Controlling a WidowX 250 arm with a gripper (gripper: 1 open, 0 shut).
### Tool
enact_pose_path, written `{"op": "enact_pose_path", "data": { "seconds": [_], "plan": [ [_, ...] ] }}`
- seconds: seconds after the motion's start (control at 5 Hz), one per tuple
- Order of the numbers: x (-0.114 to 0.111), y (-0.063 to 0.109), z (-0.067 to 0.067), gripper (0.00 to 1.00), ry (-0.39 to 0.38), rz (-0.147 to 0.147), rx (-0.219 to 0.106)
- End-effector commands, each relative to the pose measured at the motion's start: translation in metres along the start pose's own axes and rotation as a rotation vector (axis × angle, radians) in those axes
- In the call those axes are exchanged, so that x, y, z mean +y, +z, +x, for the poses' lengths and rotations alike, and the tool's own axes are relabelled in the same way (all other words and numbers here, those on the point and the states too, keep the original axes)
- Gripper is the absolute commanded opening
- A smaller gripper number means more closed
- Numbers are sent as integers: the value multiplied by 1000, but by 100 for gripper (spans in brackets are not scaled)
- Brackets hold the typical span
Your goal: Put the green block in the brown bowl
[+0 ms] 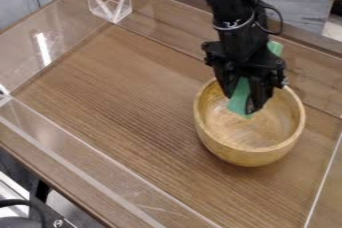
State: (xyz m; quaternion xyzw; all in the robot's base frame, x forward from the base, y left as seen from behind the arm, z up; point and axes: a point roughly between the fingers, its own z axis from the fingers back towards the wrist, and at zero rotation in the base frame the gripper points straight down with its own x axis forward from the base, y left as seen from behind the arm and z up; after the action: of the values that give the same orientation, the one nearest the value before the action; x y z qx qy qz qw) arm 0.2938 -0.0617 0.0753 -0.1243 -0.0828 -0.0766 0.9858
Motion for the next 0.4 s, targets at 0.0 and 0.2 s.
{"op": "enact_pose_path", "data": {
  "seconds": [0.0,0.2],
  "plan": [
    [-5,15,16,0,-23,-4,-61],
    [-6,15,17,0,-26,-7,-60]
  ]
}}
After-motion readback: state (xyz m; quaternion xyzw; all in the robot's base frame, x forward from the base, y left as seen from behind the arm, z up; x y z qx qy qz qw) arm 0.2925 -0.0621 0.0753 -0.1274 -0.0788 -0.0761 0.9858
